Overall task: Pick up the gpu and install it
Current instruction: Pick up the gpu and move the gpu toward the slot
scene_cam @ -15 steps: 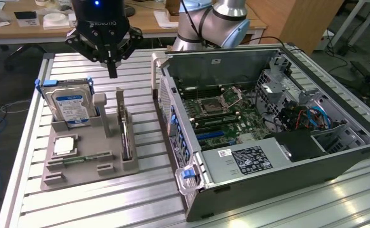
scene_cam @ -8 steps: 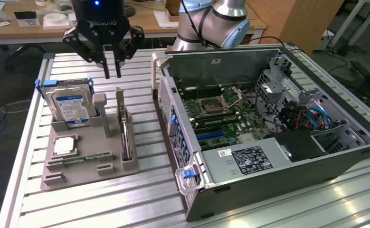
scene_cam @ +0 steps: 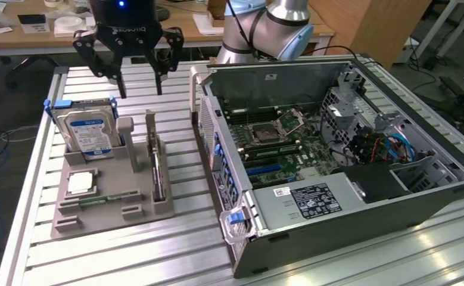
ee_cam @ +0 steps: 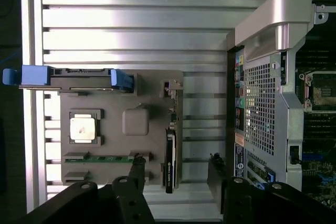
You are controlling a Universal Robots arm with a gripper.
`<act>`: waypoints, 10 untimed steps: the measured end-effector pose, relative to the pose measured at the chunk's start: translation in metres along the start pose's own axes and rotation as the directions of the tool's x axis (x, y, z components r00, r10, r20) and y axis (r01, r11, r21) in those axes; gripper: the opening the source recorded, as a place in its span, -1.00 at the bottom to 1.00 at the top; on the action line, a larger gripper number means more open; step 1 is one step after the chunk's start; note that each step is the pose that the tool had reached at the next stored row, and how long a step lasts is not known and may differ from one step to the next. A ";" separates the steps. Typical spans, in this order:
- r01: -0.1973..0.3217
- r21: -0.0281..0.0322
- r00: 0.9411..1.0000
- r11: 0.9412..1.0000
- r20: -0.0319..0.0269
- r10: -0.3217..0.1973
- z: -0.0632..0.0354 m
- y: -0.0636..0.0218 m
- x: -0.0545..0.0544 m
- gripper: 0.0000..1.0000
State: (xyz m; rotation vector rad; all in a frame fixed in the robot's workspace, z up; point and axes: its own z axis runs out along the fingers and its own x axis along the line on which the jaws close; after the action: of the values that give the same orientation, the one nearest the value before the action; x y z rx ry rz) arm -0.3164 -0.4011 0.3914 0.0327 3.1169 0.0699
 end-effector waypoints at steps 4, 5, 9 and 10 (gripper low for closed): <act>0.000 0.009 1.000 1.000 -0.015 0.000 0.0026 -0.0006 0.000 0.29; 0.001 0.015 1.000 1.000 -0.017 0.000 0.0028 -0.0020 0.000 0.29; 0.000 0.022 1.000 1.000 -0.018 0.000 0.0055 -0.0049 -0.001 0.29; 0.000 0.022 1.000 1.000 -0.018 0.001 0.0061 -0.0050 -0.001 0.29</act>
State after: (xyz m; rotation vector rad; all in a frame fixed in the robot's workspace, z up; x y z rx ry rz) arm -0.3157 -0.4058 0.3851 0.0334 3.1356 0.0354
